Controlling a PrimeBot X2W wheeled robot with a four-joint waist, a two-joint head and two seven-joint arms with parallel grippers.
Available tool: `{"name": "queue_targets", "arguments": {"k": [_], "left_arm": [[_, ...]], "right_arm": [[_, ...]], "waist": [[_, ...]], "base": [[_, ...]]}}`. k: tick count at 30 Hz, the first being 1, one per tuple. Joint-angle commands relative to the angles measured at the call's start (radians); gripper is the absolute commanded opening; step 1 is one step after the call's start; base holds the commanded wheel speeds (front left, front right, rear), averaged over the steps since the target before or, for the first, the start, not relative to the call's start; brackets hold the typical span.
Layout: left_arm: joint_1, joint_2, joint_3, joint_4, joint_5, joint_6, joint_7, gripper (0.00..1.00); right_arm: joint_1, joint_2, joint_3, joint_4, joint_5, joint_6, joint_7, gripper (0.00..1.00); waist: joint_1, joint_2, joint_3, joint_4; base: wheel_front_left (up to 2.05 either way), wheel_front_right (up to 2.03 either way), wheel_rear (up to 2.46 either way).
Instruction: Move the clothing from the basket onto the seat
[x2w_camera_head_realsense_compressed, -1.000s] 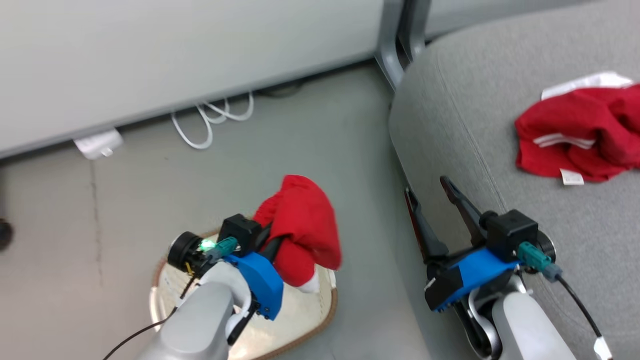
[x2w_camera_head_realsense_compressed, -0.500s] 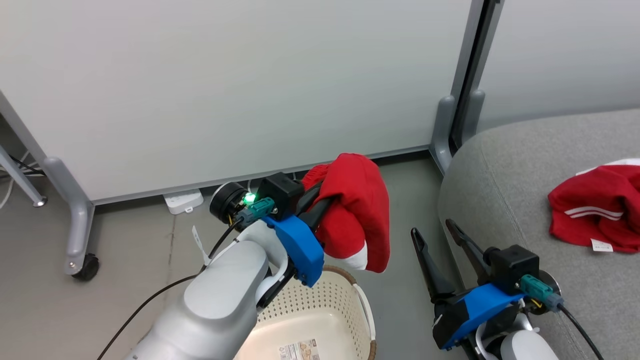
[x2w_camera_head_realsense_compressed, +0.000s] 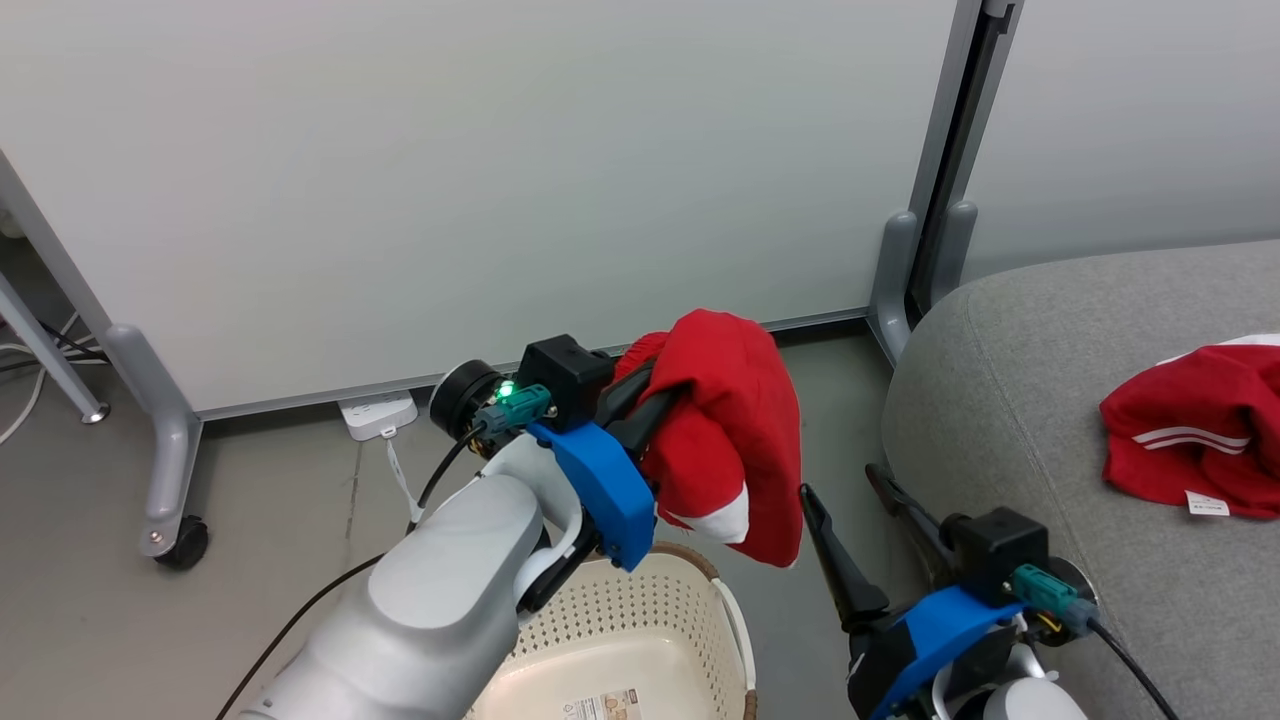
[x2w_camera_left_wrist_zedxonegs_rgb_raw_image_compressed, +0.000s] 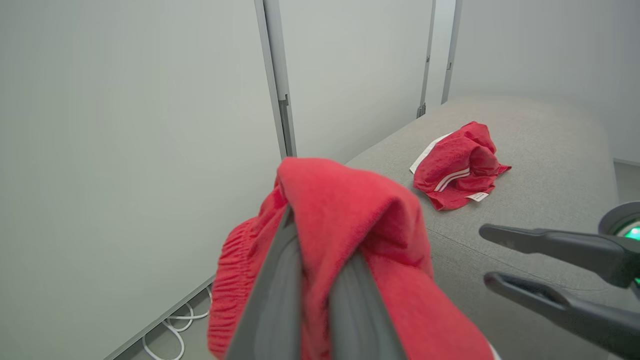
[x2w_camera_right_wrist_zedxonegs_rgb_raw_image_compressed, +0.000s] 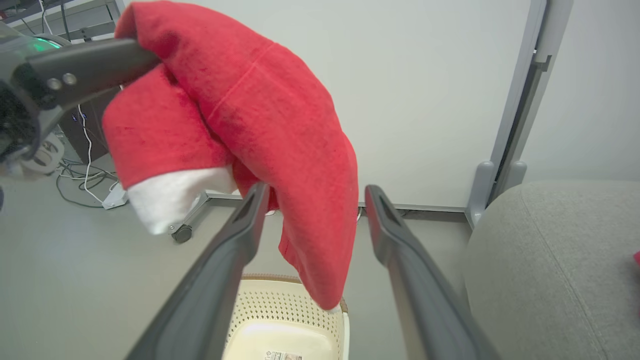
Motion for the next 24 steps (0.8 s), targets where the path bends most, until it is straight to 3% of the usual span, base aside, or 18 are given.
{"name": "queue_targets", "arguments": {"k": [1,9,21,22,24], "left_arm": [[-0.002,0.002,-0.008,-0.001,-0.003,-0.001,-0.006,0.00],[-0.021,-0.001,-0.033,0.007,-0.026,-0.001,-0.015,0.00],[-0.042,-0.006,-0.079,0.002,-0.056,-0.001,-0.021,0.00],[-0.043,-0.007,-0.082,0.001,-0.059,-0.001,-0.022,0.00],[-0.047,-0.008,-0.088,0.000,-0.062,-0.001,-0.024,0.00]], "right_arm": [[-0.003,-0.005,0.008,0.004,-0.002,0.000,0.006,1.00],[-0.106,-0.034,0.079,0.098,-0.019,0.000,0.029,1.00],[-0.375,-0.004,0.189,0.439,0.041,0.000,-0.039,1.00],[-0.388,-0.001,0.194,0.460,0.046,0.000,-0.048,0.00],[-0.415,0.003,0.207,0.497,0.057,0.000,-0.066,0.00]], "waist": [[0.0000,-0.0001,0.003,-0.001],[0.0000,-0.0001,0.020,-0.013],[0.0000,-0.0001,0.028,-0.025],[0.0000,-0.0001,0.028,-0.025],[0.0000,-0.0001,0.028,-0.023]], "base": [[0.00,0.00,0.00],[0.00,0.00,0.00],[0.00,0.00,0.00],[0.00,0.00,0.00],[0.00,0.00,0.00]]}}
